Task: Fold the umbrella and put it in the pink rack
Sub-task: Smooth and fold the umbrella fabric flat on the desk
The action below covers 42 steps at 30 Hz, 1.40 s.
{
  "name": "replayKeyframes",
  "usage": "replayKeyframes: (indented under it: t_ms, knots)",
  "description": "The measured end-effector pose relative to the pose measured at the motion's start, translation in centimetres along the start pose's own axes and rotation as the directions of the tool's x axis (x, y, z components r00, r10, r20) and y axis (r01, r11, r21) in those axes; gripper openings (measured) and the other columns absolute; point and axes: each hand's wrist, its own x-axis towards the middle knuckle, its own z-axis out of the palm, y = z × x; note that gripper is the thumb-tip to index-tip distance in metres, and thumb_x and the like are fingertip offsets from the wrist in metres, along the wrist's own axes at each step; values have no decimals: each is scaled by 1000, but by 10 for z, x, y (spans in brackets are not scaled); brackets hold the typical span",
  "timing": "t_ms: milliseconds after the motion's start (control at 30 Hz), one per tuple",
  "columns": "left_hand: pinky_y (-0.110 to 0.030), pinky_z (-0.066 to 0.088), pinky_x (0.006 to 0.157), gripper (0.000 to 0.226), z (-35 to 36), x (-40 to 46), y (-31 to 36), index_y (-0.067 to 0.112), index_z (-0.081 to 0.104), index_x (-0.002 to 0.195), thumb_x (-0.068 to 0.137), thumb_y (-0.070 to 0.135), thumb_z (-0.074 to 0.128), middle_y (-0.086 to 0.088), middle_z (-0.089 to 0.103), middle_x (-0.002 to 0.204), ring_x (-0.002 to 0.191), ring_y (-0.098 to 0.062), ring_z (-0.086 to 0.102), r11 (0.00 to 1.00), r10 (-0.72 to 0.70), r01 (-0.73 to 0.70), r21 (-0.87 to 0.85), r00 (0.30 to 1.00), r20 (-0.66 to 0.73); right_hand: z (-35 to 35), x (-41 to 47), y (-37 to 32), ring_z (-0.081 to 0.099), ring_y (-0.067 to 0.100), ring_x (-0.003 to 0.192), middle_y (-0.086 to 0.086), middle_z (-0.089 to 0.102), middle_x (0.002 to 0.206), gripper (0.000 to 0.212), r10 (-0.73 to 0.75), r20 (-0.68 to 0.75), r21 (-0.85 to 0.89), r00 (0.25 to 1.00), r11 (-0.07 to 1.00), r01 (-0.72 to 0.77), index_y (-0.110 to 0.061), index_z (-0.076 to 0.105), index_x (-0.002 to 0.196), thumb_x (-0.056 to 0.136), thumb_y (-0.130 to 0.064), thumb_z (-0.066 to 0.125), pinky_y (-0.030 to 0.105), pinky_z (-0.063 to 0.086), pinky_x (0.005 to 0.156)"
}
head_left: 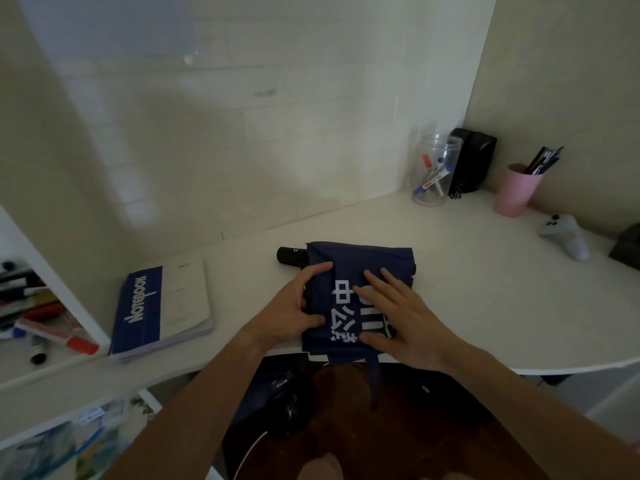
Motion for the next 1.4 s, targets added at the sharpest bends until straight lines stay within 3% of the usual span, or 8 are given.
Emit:
replayKeyframes:
  t_ms: [200,267,400,567,733,933,1233,1400]
  knots:
    - [-39,50,105,90,-8,-11,-2,37,37,147,75,1,75,1,34,144,124,-13,49,961,-20,32,275,999,-44,3,-9,3,-36,7,144,-16,-28,161,72,12,192,-136,981,991,14,-45,-9,153,94,-71,24,31,-16,119]
    - [-39,41,112,68,-3,-17,5,30,46,142,81,24,74,0,31,141,128,-14,37,774,224,-69,629,960,-169,4,-9,2,-38,7,143,-16,-31,160,71,22,225,-162,974,987,15,-46,-13,152,94,-72,19,31,-18,118]
    - [-40,19,125,47,22,-19,9,25,39,151,106,39,39,-2,18,167,154,-19,12,272,460,-386,881,857,234,3,-8,2,-39,8,142,-15,-32,159,69,26,245,-174,969,985,18,-47,-18,148,94,-72,15,34,-16,121]
    - [-36,16,125,56,15,-21,-22,33,6,160,107,49,14,9,2,169,154,-7,1,345,165,-323,882,945,282,-13,-11,-2,-11,5,152,-20,-2,164,74,16,256,-51,966,999,-3,-45,11,155,91,-74,32,31,3,123]
    - [-37,17,125,56,17,-23,-25,35,5,159,106,50,9,8,3,168,155,-8,1,303,169,-326,896,943,286,-73,42,22,62,16,97,0,66,110,33,304,-328,300,895,931,-206,-21,70,116,96,-43,55,35,49,90]
    - [-36,15,125,57,19,-21,-21,36,7,159,105,51,10,10,2,169,154,-8,1,333,141,-298,894,954,266,-88,113,48,63,34,110,16,70,118,33,485,283,249,827,796,-552,3,72,110,92,-23,65,44,49,101]
    - [-36,22,123,56,22,-17,-21,34,19,158,104,49,16,6,14,168,153,-13,15,351,191,-297,888,951,243,-100,90,16,71,11,97,2,77,98,16,272,-274,586,922,808,-64,-11,74,73,75,5,76,24,54,95]
    - [-41,36,116,53,23,-15,-29,29,35,154,105,45,24,0,34,162,148,-19,33,364,288,-317,876,932,218,-90,36,-13,68,10,99,1,70,107,25,-37,-196,511,980,849,134,-16,69,82,74,6,79,25,55,87]
